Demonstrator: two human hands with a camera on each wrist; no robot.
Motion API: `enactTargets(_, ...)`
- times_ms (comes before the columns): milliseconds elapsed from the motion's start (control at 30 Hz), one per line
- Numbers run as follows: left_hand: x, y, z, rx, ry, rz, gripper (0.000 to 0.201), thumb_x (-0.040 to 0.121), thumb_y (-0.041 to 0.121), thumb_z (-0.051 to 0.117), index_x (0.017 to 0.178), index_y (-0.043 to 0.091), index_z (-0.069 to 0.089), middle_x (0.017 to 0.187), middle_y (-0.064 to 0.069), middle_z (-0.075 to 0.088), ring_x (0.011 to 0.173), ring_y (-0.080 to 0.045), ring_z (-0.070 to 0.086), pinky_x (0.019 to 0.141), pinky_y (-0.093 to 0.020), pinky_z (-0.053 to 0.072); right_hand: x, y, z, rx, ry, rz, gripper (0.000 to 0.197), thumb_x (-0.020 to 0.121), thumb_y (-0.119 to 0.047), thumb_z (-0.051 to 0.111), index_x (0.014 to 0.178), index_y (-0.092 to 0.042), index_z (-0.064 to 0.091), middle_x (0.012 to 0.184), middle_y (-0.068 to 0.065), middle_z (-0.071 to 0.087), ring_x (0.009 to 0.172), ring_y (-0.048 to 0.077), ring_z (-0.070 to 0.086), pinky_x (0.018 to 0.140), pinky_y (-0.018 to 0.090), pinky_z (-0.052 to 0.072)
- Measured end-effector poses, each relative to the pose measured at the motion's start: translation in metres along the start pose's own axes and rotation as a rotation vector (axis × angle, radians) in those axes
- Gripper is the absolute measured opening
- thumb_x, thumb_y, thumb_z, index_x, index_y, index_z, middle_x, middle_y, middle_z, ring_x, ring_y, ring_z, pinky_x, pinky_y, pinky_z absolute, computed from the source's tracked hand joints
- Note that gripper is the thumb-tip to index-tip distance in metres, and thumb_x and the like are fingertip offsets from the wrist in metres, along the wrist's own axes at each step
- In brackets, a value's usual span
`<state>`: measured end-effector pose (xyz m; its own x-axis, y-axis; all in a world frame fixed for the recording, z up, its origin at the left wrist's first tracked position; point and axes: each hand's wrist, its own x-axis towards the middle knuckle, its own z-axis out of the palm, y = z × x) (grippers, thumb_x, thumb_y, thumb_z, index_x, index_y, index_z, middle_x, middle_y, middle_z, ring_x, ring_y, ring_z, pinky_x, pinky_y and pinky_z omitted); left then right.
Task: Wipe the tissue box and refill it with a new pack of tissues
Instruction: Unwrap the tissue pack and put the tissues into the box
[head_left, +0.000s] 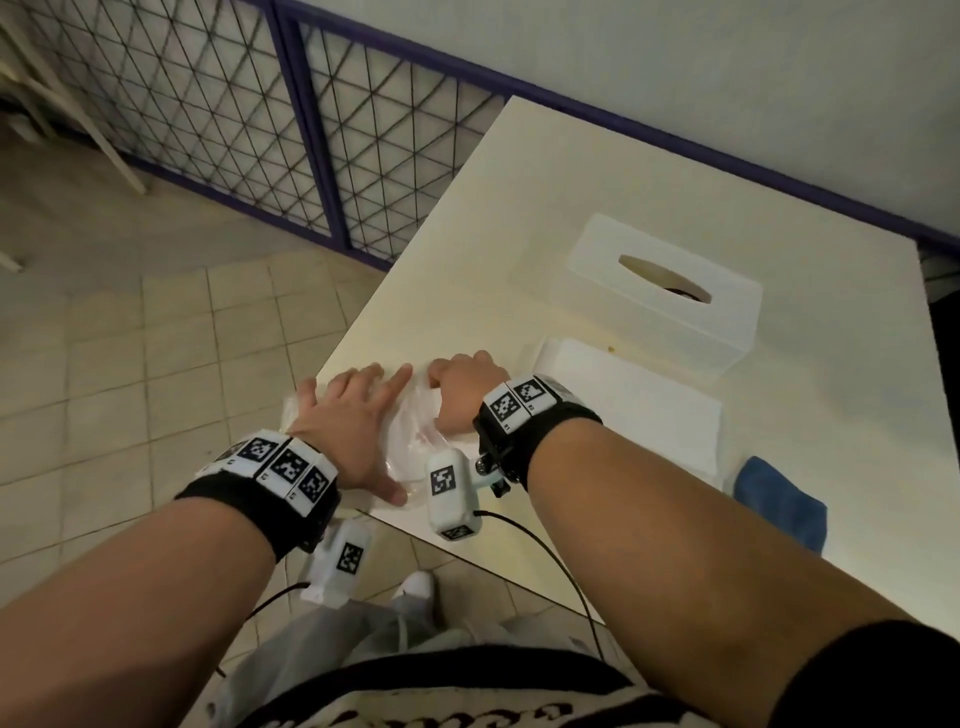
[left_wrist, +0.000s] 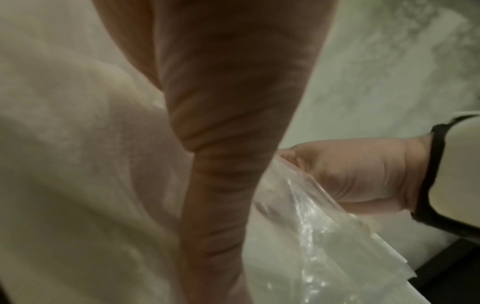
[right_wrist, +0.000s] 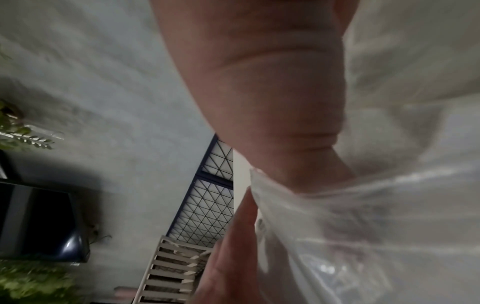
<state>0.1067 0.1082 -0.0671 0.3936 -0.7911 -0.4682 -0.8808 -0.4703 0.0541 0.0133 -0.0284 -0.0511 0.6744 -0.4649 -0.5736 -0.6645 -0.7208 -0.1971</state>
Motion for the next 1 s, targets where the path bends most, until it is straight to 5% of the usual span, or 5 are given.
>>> enactTargets(367,0.002,-0.010,0.010,-0.060,0.069,0.001,0.148,0.036,0.087,0.065,0.146,0.038,-0.021,0.161,-0.001,0.008,0.147,-0.025,0.012,0.115,-0.062,0.004,-0.005,0.006,-0.019,0.360,-0.112,0.210,0.028,0.076,-0.032,0.071,0.065,-0.010,0.058,0.065,0.004,0.062,0.059,0.021,0.058,0.055,0.024,0.044)
enactTargets(500,0.001,-0.008,0.004,-0.083,0.070,-0.043,0.146,0.037,0.089,0.062,0.145,0.038,-0.022,0.161,-0.004,0.009,0.146,-0.027,0.013,0.114,-0.061,0.006,-0.006,0.010,-0.016,0.608,-0.151,0.184,0.040,0.062,-0.034,0.074,0.097,-0.014,0.069,0.098,0.008,0.073,0.091,0.028,0.069,0.086,0.042,0.056)
enactTargets(667,0.005,-0.004,-0.003,-0.106,0.031,-0.107,0.146,0.037,0.091,0.060,0.145,0.038,-0.023,0.161,-0.003,0.007,0.146,-0.028,0.015,0.113,-0.061,0.010,-0.021,0.004,-0.036,0.504,0.063,0.072,0.044,0.083,-0.020,0.066,0.124,-0.007,0.057,0.105,0.007,0.060,0.094,0.029,0.060,0.061,0.024,0.047)
enactTargets(733,0.007,-0.003,-0.007,-0.117,0.006,-0.143,0.144,0.041,0.091,0.059,0.146,0.037,-0.023,0.161,-0.001,0.005,0.146,-0.027,0.013,0.114,-0.060,0.010,-0.029,0.009,-0.053,0.451,0.228,0.035,0.058,0.088,-0.020,0.063,0.140,-0.006,0.042,0.136,0.011,0.052,0.122,0.029,0.053,0.088,0.030,0.048)
enactTargets(1000,0.011,0.007,-0.009,-0.134,0.017,-0.231,0.134,0.042,0.092,0.055,0.148,0.032,-0.001,0.157,-0.001,0.018,0.140,-0.029,0.025,0.106,-0.058,0.025,-0.079,0.065,-0.118,0.313,0.628,0.002,0.029,0.087,-0.017,0.061,0.115,-0.015,0.060,0.116,0.012,0.064,0.106,0.029,0.059,0.076,0.023,0.036)
